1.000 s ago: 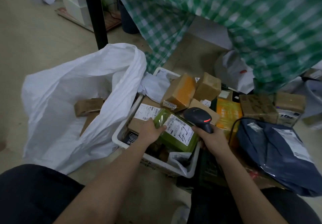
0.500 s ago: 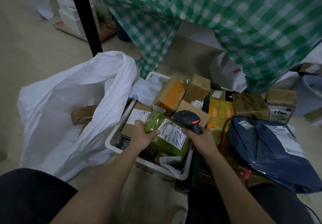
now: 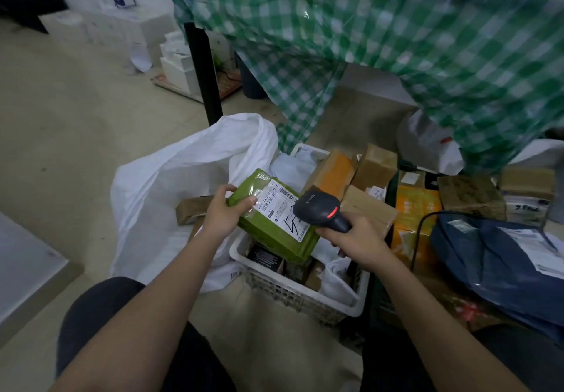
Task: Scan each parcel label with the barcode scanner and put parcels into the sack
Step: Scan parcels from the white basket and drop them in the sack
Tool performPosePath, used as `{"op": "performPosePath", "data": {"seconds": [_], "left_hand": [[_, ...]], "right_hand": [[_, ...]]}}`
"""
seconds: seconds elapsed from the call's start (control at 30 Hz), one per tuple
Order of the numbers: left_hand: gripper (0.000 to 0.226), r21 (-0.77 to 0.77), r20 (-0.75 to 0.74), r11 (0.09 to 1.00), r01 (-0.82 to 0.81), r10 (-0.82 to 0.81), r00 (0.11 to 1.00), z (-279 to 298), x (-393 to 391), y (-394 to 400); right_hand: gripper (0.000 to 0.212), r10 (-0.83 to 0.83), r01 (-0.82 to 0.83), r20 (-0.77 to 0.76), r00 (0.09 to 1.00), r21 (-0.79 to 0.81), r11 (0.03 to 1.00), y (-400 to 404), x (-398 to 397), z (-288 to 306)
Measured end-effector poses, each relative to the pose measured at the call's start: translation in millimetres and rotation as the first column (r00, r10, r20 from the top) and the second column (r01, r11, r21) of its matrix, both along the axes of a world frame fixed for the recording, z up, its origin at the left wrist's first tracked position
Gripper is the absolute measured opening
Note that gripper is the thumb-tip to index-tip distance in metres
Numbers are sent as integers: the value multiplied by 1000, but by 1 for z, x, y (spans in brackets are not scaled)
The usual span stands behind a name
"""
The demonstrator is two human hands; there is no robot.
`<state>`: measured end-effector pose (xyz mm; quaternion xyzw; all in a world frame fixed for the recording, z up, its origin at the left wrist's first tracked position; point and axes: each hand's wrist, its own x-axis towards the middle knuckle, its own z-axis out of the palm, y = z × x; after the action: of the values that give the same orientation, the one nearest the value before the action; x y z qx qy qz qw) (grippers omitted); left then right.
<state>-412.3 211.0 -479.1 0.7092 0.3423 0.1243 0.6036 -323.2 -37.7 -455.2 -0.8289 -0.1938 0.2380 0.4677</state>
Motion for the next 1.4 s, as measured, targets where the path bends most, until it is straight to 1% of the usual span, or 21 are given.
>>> {"op": "performPosePath", "data": {"seconds": [0.13,0.27,0.43,0.63,0.73,0.87,1.0,1.03,1.1,1.17,1.2,1.23,1.3,1.33,1.4], "left_hand": [[47,55,24,998,-30,28,999,17,-6,2],[49,118,22,993,-20,18,1000,29,-11,0],[49,132,20,991,-6,3,1000,36,-16,-3],[38,123,55,992,10,-17,998,42,-19,-8],[38,120,73,993,6,-15,997,43,-19,-6],[45,118,82,993,-1,-9,997,44,-22,-1],[49,66,99,997,-48,41,994,45,-29,11],[51,52,104,997,-64,58,993,45,-33,15],[56,14,109,995,-102,100,989,47,-40,26],[48,4,145,981,-193,190,971,51,-47,39],[44,53,164,968,-244,233,959,53,-51,48],[44,161,175,943,-292,263,949,53,-54,60],[49,402,181,848,-345,295,938,50,-57,86],[50,482,179,802,-352,303,936,47,-57,100],[51,569,177,743,-353,308,935,44,-52,121]], "right_hand": [[24,83,-77,80,993,-72,994,2,-7,10],[32,86,-80,91,992,-69,994,4,-16,20],[23,101,-93,101,990,-86,992,3,-20,29],[28,104,-89,132,986,-111,990,0,-24,38],[29,116,-98,138,984,-130,987,0,-26,40],[27,122,-107,127,984,-121,987,5,-27,43],[15,118,-117,111,987,-11,993,17,-29,44],[14,113,-114,120,986,6,993,23,-28,43],[18,78,-82,141,987,25,996,36,-24,38],[24,46,-52,150,988,34,998,53,-19,31],[25,34,-38,143,989,31,999,63,-16,27],[23,24,-28,137,990,26,999,72,-12,23],[20,9,-10,139,990,3,1000,92,-4,15],[20,2,1,148,989,-15,1000,101,0,11],[21,-11,17,154,988,-37,999,118,7,5]]}}
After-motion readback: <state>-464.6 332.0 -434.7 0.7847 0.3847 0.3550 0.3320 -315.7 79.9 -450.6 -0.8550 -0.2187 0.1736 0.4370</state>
